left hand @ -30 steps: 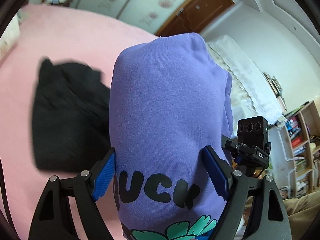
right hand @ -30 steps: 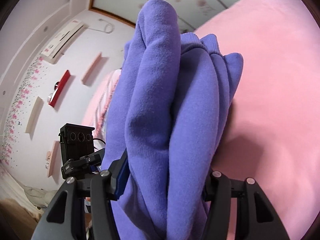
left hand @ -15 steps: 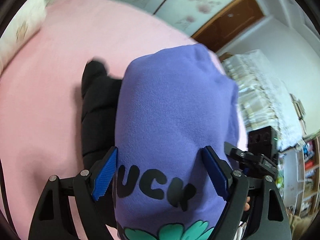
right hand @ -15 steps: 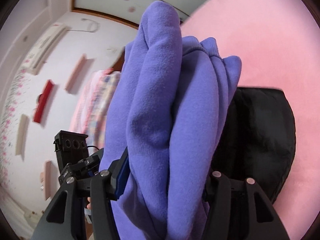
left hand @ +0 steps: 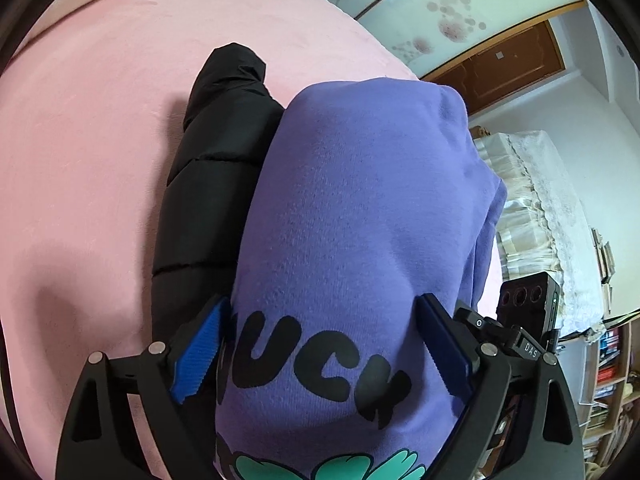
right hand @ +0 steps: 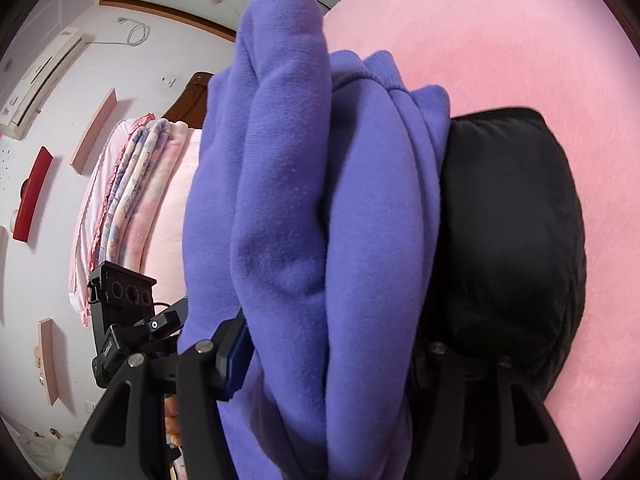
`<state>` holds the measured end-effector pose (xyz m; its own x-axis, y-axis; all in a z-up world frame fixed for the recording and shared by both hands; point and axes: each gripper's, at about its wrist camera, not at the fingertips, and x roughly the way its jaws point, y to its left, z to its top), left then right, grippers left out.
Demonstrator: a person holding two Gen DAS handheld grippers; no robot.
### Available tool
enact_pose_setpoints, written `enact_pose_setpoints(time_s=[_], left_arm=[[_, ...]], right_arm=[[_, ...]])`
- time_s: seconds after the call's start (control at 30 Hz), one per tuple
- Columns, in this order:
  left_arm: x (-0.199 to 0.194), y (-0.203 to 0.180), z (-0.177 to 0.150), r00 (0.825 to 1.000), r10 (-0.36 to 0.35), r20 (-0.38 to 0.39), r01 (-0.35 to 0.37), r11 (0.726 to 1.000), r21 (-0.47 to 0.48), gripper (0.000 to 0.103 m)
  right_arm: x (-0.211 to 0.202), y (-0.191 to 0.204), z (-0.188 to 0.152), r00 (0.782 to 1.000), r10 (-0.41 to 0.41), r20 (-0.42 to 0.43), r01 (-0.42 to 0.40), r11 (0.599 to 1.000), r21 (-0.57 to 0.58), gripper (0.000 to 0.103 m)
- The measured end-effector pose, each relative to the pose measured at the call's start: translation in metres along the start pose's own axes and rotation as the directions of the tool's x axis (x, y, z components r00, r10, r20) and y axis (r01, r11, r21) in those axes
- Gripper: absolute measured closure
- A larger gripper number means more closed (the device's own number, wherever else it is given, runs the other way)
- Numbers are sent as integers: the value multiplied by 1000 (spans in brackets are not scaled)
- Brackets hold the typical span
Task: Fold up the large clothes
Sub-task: 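Lay the sweatshirt onto the black jacket stack and open both grippers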
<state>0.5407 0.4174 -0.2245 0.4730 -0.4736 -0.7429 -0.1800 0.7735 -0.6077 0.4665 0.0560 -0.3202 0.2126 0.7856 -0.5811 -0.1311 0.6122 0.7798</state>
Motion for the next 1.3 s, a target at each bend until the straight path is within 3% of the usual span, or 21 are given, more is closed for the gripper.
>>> enact_pose_setpoints(time_s=[0.37,0.57,0.73,1.03,1.3], left_arm=[[22,-3,-14,1000,-23,-18,22,998,-65,0],[7,-31,-12,997,74,22,-74,997,13,0],[-10,-62,-8,989,143,34,-145,988,60,2],[-29,-134,-29,959,268,88,-280,939,198,2],[-47,-183,-91,931,339,134,-364,891,272,2]], right_arm=[[16,6,-6,1000,-20,9,20,999,25,45],[7,26,-3,993,-118,24,118,993,-24,26],[-2,52,1,977,-211,33,213,972,-94,23],[-30,93,-12,943,-324,76,333,916,-223,23],[-64,109,-42,931,-356,83,366,900,-237,23]])
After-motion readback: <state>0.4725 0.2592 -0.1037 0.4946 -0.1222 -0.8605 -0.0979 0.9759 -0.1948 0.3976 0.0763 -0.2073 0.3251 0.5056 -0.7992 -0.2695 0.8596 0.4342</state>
